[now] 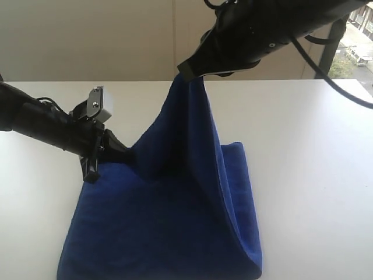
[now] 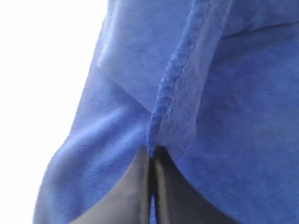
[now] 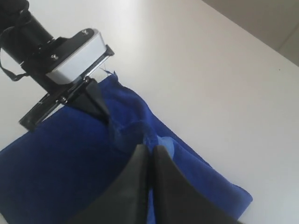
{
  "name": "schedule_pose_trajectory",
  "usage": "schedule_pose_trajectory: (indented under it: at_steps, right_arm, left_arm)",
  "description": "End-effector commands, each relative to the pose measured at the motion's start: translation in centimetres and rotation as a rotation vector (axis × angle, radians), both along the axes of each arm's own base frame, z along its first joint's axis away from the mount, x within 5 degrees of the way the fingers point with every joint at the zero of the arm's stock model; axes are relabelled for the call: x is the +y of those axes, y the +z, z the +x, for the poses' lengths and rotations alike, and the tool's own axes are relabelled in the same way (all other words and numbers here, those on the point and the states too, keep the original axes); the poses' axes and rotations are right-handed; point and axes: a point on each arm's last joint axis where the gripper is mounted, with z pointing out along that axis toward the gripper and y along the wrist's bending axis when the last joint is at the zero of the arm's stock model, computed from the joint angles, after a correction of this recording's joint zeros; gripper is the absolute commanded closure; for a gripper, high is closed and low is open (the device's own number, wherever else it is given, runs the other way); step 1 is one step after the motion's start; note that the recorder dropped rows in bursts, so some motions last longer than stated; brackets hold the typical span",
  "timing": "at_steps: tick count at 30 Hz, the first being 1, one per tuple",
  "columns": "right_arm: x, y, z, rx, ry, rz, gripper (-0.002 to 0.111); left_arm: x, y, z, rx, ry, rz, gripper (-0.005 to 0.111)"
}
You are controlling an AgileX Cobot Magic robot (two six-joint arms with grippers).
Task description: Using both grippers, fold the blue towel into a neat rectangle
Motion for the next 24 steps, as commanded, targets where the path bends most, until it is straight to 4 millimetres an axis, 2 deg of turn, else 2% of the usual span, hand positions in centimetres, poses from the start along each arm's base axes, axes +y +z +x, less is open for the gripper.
schedule_pose_trajectory:
  at_steps: [1, 15, 20, 24]
  right_arm:
    - [-0.3, 1.0, -1.0, 0.001, 0.004, 0.018, 0.108]
    - [1.4, 1.1, -2.5, 0.103, 0.171, 0.13, 0.108]
    - [3.0, 0.7, -3.3, 0.116, 0.234, 0.118, 0.108]
    - [4.8, -0.7, -3.3, 0.159, 0.281, 0.1, 0.108]
  left_arm:
    - [0.2, 2.3, 0.7, -0.231, 0.008, 0.062, 0.107]
    - [1.2, 5.1, 2.1, -0.385, 0.144, 0.145, 0.107]
    - [1.1, 6.4, 2.9, -0.432, 0.158, 0.14, 0.107]
    - [1.3, 6.4, 3.1, -0.444, 0.18, 0.157, 0.107]
